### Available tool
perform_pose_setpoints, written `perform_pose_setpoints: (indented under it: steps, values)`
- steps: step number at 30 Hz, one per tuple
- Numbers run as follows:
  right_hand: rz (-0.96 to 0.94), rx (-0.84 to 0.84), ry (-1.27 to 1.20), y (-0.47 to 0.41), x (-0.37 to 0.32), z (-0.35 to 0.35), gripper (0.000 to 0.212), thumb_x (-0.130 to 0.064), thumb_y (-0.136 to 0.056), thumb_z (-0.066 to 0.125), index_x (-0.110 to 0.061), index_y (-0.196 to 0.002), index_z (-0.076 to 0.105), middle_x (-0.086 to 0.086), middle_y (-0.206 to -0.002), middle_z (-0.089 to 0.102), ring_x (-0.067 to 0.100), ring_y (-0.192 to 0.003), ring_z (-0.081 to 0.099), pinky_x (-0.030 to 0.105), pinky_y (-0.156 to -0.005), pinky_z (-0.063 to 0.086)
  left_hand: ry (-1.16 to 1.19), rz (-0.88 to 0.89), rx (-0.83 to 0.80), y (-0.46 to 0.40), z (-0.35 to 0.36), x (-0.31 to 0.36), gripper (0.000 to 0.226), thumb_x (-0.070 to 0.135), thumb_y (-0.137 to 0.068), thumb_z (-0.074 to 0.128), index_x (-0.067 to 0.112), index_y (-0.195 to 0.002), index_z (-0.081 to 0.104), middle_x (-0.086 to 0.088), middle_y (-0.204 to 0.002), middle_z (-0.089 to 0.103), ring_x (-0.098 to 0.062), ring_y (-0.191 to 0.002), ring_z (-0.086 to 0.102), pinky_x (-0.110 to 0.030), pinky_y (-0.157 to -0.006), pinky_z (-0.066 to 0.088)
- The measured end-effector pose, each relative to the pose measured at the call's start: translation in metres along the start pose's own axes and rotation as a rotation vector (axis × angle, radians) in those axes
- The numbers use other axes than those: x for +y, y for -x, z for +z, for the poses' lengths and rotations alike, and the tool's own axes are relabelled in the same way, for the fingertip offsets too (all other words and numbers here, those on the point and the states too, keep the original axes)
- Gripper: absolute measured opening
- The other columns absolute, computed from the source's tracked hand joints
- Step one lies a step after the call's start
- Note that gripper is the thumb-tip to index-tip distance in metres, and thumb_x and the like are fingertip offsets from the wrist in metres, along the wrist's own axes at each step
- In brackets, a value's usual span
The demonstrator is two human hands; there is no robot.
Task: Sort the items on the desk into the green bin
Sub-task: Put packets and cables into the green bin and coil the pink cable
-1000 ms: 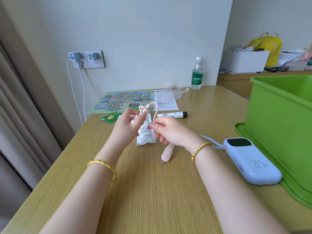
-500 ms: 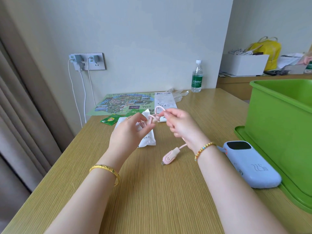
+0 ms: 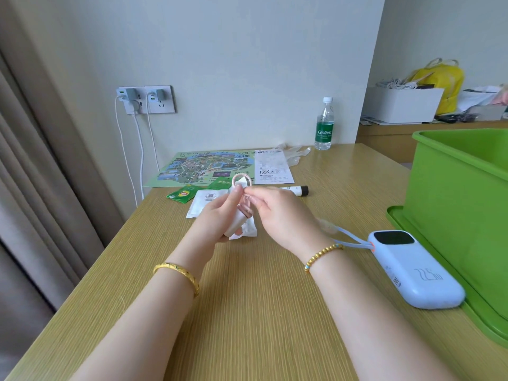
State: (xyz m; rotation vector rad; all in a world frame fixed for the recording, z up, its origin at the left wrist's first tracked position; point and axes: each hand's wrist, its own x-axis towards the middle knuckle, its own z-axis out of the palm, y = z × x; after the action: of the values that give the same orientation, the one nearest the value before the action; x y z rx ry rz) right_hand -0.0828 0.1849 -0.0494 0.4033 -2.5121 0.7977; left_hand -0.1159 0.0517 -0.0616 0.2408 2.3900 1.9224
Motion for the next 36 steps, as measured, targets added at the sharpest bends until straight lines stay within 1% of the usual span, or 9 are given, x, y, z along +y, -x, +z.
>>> perform_pose_setpoints:
  steps: [6,10,17,20,24,28,31,34,36]
  values:
    - [0.261,0.348,-0.333,-0.008,0.006,-0.007,0.015,-0.022,-0.096,0.042,-0.016,-0.092,0.055,-0.01,-0.063,0.051,0.002,-0.056,0.046,0.027,-0.056,0.033,-0.133,0.15,0.075,-0.001,-0.004,0.0,0.033,0.051,-0.078,0.065,0.021,-0.078,0.053,0.011,-0.068,0.058,-0.005,-0.054,0.05,-0.011,-0.046,0.038]
    - [0.487,0.376,-0.323,-0.009,0.019,-0.014,0.036,-0.019,-0.094,0.044,-0.011,-0.129,0.04,0.011,-0.117,0.055,0.024,-0.102,0.052,0.037,-0.087,0.042,-0.707,0.244,0.417,0.0,-0.008,-0.003,0.031,0.063,-0.079,0.054,0.033,-0.084,0.048,0.013,-0.082,0.061,-0.016,-0.077,0.058,-0.027,-0.06,0.038]
    - [0.16,0.153,0.187,-0.008,0.017,-0.003,0.04,-0.018,-0.091,0.046,-0.025,-0.131,0.049,0.0,-0.147,0.034,0.018,-0.14,0.017,0.047,-0.114,-0.001,-0.849,0.64,0.485,0.002,-0.007,-0.003,0.031,0.048,-0.078,0.064,0.022,-0.095,0.06,0.005,-0.09,0.064,-0.024,-0.082,0.06,-0.025,-0.054,0.031]
    - [0.093,0.139,0.277,-0.005,0.018,-0.002,0.022,-0.025,-0.094,0.046,-0.025,-0.111,0.059,-0.007,-0.119,0.059,0.016,-0.124,0.041,0.045,-0.11,-0.01,-0.891,0.687,0.478,0.003,-0.008,-0.005,0.032,0.047,-0.078,0.065,0.021,-0.096,0.06,0.003,-0.086,0.065,-0.025,-0.081,0.059,-0.025,-0.055,0.03]
    - [0.002,0.213,0.121,-0.006,0.011,-0.008,0.015,-0.02,-0.095,0.046,-0.014,-0.092,0.06,-0.004,-0.086,0.059,0.022,-0.09,0.053,0.031,-0.088,0.028,-0.951,0.507,0.481,0.001,-0.007,-0.008,0.034,0.053,-0.083,0.055,0.024,-0.101,0.055,0.003,-0.088,0.064,-0.027,-0.082,0.06,-0.027,-0.056,0.035]
    - [-0.134,0.045,-0.164,-0.001,-0.008,-0.005,0.018,-0.013,-0.095,0.046,-0.013,-0.1,0.064,-0.005,-0.092,0.058,0.016,-0.086,0.054,0.031,-0.076,0.041,-0.393,0.192,0.224,-0.004,-0.015,0.001,0.022,0.045,-0.088,0.048,0.023,-0.091,0.053,0.001,-0.079,0.065,-0.02,-0.062,0.055,-0.028,-0.052,0.046]
    - [-0.121,0.009,-0.167,0.001,-0.009,-0.003,0.022,-0.012,-0.096,0.044,-0.016,-0.103,0.064,-0.003,-0.096,0.063,0.011,-0.082,0.055,0.031,-0.074,0.043,-0.005,0.005,0.076,-0.002,-0.022,0.005,0.02,0.042,-0.089,0.049,0.024,-0.088,0.056,0.004,-0.075,0.063,-0.015,-0.051,0.049,-0.017,-0.039,0.028]
    - [-0.024,-0.037,-0.176,0.001,-0.002,-0.005,0.023,-0.014,-0.096,0.042,-0.017,-0.1,0.065,-0.019,-0.07,0.052,-0.009,-0.063,0.046,0.015,-0.058,0.035,0.262,-0.095,0.106,-0.002,-0.026,0.008,0.015,0.038,-0.089,0.053,0.024,-0.089,0.059,0.003,-0.075,0.059,-0.015,-0.049,0.048,-0.014,-0.038,0.022]
    - [0.08,-0.132,-0.11,0.001,0.002,-0.002,0.024,-0.018,-0.097,0.041,-0.021,-0.097,0.064,-0.015,-0.058,0.042,-0.002,-0.052,0.042,0.019,-0.049,0.029,0.407,-0.145,0.107,-0.003,-0.029,0.01,0.012,0.032,-0.087,0.051,0.024,-0.09,0.06,0.002,-0.075,0.057,-0.015,-0.048,0.049,-0.013,-0.037,0.02]
